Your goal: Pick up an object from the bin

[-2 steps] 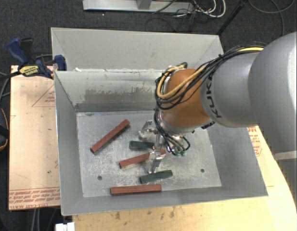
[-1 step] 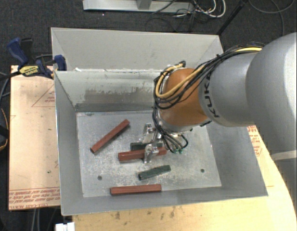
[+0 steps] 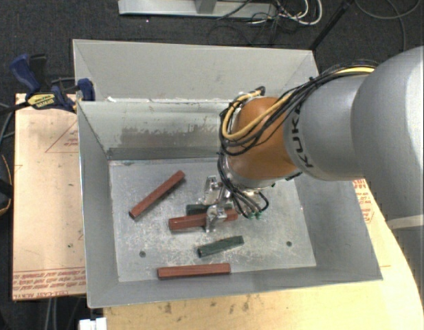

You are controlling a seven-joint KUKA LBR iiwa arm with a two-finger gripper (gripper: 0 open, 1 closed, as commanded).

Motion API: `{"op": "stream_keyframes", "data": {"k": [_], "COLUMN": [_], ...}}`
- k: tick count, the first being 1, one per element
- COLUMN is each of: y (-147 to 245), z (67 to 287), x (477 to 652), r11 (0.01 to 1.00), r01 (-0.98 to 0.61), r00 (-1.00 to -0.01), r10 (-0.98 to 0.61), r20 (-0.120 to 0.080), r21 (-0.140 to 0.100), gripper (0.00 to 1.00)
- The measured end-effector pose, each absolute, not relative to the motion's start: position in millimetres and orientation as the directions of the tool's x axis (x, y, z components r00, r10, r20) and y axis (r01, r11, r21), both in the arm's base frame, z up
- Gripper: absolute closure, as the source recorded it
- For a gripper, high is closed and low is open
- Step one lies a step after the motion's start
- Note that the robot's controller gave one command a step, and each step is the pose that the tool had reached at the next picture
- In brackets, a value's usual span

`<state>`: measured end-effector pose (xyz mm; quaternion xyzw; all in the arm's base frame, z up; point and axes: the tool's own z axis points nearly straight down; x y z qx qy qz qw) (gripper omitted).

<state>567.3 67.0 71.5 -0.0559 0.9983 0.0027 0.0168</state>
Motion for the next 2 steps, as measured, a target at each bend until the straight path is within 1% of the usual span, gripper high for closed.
{"op": "stream_keyframes", "data": {"k": [1, 2], "y": [67.2, 66.8], "z": [75.2, 88.6], "x": [567.3, 565.3], "r11": [0.994, 0.994], "r01": [-0.112, -0.113], "r00": [-0.993, -0.994], "r10": [-0.112, -0.113], "r20": [-0.028, -0.015], "r21": [0.003, 0.002], "gripper": [1.0, 1.0]}}
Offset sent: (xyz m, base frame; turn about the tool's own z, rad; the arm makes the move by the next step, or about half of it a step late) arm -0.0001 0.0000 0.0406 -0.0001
